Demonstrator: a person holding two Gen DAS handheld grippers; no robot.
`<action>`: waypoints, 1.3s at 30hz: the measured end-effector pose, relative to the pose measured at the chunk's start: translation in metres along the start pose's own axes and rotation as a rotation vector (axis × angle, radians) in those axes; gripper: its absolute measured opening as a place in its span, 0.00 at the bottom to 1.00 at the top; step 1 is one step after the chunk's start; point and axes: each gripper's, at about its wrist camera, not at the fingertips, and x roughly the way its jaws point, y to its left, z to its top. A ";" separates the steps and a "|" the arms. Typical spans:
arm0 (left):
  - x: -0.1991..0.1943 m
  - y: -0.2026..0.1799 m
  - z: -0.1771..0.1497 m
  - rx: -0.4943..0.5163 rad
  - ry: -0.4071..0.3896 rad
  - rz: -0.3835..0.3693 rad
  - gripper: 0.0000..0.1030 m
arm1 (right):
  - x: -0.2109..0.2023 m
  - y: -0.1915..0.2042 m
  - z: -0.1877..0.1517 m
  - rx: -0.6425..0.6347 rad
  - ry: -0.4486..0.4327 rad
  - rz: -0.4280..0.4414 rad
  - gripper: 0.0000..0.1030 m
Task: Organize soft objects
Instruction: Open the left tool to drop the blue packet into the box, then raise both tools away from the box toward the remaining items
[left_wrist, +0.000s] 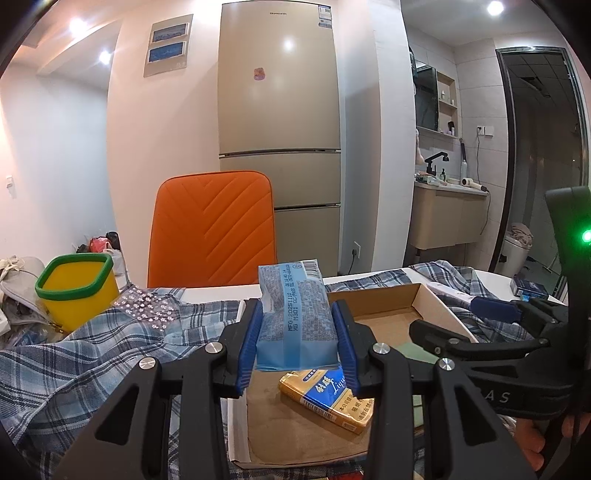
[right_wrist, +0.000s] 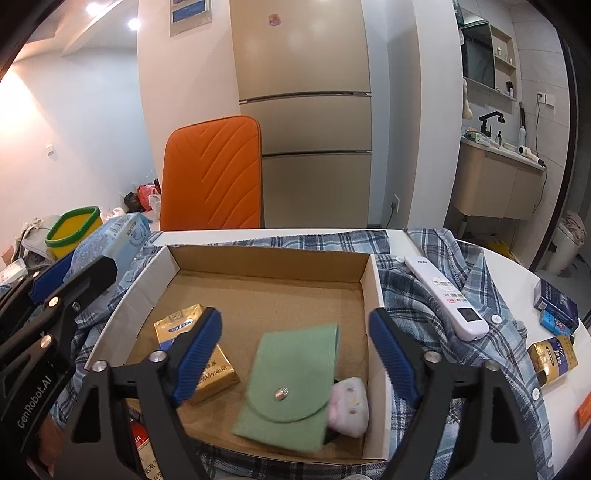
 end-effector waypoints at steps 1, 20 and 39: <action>0.001 0.000 0.000 -0.001 0.004 -0.001 0.37 | -0.001 -0.001 0.000 0.000 0.000 -0.006 0.83; -0.013 0.006 0.009 -0.025 -0.020 -0.005 0.74 | -0.032 -0.013 0.011 0.020 -0.095 -0.047 0.83; -0.119 0.015 0.055 -0.067 -0.303 -0.023 0.99 | -0.161 -0.010 0.026 0.009 -0.451 -0.107 1.00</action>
